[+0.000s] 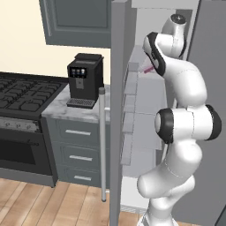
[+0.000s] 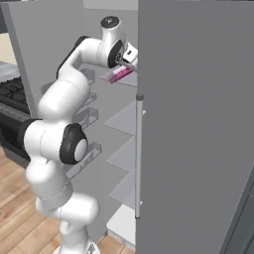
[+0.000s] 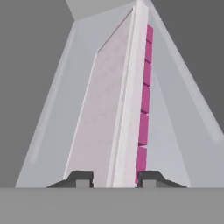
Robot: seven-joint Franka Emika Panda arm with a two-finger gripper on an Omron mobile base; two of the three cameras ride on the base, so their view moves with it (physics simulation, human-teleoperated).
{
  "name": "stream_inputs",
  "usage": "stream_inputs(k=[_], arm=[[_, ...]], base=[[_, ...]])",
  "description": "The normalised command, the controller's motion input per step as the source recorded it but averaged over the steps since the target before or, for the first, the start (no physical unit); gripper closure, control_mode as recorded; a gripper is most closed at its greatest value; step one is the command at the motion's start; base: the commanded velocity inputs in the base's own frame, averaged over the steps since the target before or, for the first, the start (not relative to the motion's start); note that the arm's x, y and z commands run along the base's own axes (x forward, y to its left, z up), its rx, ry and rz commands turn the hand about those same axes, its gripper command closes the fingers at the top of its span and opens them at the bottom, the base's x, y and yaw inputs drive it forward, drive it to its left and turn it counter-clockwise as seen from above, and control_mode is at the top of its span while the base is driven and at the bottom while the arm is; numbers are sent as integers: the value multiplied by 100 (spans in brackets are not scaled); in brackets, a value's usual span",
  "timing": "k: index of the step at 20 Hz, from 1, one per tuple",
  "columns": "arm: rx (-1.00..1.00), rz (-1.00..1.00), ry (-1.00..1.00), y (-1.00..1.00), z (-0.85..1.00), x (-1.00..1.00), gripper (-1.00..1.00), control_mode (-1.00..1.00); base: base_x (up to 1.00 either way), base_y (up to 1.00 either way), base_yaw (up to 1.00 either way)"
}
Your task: The ice cube tray has been filled with water. Take the tray and place it in the freezer to make ice. Close the freezer door after placing the tray.
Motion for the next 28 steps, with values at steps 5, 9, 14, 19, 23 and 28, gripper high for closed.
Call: stream_inputs(k=[5,9,14,19,23,28], arm=[[0,0,0,0,-3,65,100,-100],[0,0,0,0,-5,56,100,-100],[-1,0,0,1,-12,30,-100,-100],[-2,0,0,2,0,0,-100,-100],[-3,0,0,0,-10,0,-100,-100],[-2,0,-2,6,-1,-17,-100,-100]], base=[[0,0,0],[0,0,0],[0,0,0],[0,0,0],[0,0,0],[0,0,0]])
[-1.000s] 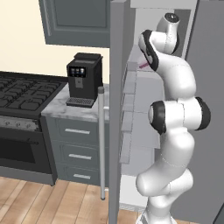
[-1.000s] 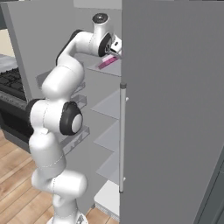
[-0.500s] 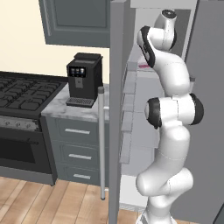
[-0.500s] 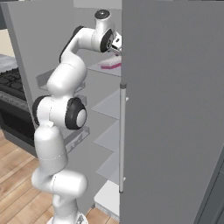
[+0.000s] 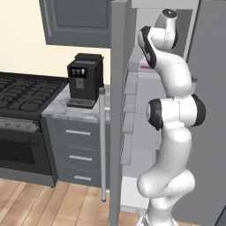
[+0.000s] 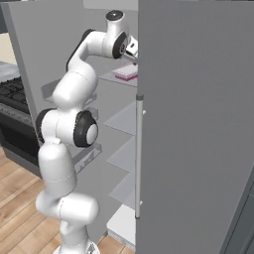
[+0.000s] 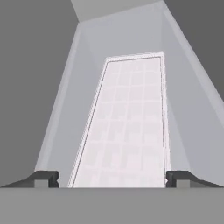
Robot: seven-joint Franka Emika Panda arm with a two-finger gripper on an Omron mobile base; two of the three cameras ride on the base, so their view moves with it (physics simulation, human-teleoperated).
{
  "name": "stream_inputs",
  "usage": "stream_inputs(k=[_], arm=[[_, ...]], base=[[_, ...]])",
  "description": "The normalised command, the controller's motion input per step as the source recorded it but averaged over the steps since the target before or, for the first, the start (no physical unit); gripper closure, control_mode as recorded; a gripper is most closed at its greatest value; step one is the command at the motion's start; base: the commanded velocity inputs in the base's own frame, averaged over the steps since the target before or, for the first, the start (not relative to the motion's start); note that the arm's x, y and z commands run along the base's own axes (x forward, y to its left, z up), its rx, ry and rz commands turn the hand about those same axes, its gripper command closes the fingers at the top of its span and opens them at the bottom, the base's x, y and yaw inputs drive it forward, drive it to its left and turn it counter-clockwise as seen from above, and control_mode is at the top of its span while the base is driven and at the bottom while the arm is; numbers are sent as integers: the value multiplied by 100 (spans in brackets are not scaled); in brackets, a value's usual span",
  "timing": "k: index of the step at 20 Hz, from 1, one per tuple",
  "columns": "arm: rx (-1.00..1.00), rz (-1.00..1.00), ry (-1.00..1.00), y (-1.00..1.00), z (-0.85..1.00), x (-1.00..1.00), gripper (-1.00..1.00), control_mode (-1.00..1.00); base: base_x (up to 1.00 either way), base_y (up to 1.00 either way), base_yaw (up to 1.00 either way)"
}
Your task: The ice cube tray has been filled with water. Take the tray and place it in the freezer to make ice. Close the freezer door after placing the tray.
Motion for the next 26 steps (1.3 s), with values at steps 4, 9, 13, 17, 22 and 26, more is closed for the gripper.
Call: stream_inputs(k=[4,9,13,17,22,26], arm=[[0,0,-20,26,0,-95,-100,-100],[6,0,-26,20,-5,-100,-100,-100],[0,0,-28,1,0,-100,-100,-100],[0,0,-13,0,0,-100,-100,-100],[0,0,-2,0,1,-100,-100,-100],[0,0,-6,0,0,-100,-100,-100]], base=[[0,0,0],[0,0,0],[0,0,0],[0,0,0],[0,0,0],[0,0,0]])
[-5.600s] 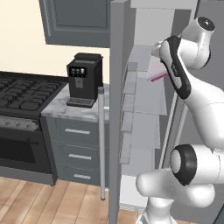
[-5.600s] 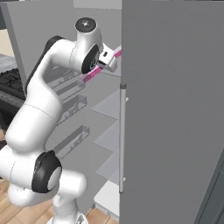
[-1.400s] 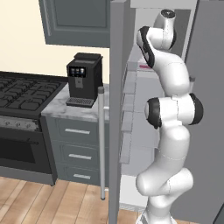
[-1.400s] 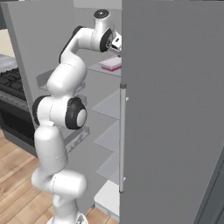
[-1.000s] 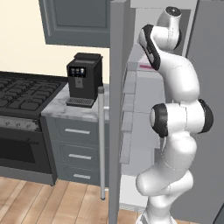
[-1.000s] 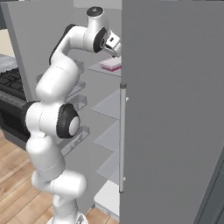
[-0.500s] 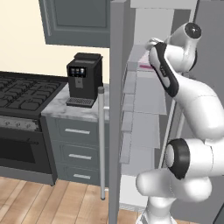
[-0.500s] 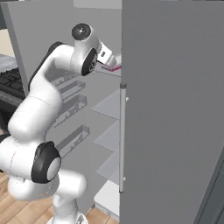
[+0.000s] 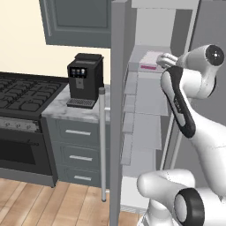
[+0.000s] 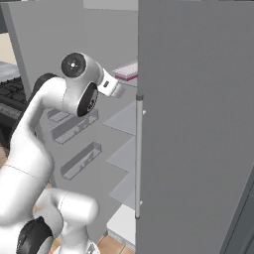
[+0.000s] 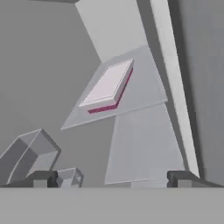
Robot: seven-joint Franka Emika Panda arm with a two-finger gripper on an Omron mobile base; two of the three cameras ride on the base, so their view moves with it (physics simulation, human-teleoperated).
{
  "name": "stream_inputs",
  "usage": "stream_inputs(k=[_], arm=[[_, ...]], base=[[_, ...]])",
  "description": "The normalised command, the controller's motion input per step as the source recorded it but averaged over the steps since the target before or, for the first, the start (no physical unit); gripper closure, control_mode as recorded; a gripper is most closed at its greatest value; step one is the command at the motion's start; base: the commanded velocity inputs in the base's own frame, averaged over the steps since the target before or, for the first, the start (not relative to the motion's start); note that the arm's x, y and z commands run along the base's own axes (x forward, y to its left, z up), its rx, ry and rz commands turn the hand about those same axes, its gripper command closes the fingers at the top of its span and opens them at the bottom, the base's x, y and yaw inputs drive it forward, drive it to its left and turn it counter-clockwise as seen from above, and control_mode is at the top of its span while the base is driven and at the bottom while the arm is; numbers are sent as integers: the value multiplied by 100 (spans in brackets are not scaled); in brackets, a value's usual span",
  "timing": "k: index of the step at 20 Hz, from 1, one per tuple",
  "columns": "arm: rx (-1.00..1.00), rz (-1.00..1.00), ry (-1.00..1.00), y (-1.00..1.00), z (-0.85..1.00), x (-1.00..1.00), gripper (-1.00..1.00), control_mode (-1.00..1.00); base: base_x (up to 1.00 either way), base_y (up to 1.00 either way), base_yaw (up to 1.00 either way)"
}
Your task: The ice cube tray has been filled with water. Take the tray and place it in the freezer to make ice. Close the freezer door after placing the tray.
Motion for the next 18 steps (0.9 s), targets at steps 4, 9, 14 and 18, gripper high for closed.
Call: stream_inputs(k=[4,9,14,18], arm=[[0,0,-1,0,14,-100,-100,-100],[0,0,6,0,6,-100,-100,-100],[0,0,23,0,0,-93,-100,-100],[0,3,22,3,0,-94,-100,-100]], base=[[0,0,0],[0,0,0],[0,0,0],[0,0,0]])
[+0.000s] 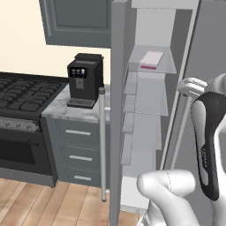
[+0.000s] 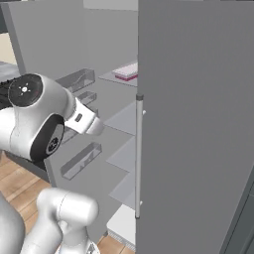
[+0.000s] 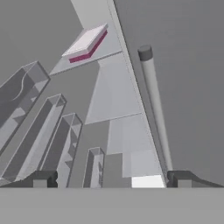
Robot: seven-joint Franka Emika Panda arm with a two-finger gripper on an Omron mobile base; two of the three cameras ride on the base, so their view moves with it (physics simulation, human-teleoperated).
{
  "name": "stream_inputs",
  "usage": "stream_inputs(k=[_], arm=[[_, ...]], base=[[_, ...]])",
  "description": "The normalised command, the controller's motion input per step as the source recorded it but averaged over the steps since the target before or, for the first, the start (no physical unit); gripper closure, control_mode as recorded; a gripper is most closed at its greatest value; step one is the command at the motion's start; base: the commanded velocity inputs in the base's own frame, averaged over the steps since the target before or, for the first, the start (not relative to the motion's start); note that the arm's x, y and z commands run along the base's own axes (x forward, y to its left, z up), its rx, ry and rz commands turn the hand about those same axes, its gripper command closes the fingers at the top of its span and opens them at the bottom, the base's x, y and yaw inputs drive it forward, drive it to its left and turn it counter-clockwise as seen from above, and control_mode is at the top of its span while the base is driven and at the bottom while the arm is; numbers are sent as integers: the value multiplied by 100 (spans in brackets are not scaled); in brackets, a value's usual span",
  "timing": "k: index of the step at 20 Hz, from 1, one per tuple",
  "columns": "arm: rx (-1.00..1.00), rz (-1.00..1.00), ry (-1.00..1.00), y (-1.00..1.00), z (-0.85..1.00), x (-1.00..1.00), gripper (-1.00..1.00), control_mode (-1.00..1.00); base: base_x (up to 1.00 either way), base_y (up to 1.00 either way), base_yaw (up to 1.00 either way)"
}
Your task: The ice cube tray has been filled with water. Take the tray and place it in the freezer to make ice. Close the freezer door after placing the tray.
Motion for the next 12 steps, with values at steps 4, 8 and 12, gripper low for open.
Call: stream_inputs(k=[4,8,12], arm=[[0,11,20,10,0,-56,-100,-100],[-3,20,14,18,0,-25,-100,-100],[-13,21,3,31,-4,-21,-100,-100]], base=[[0,0,0],[0,0,0],[0,0,0]])
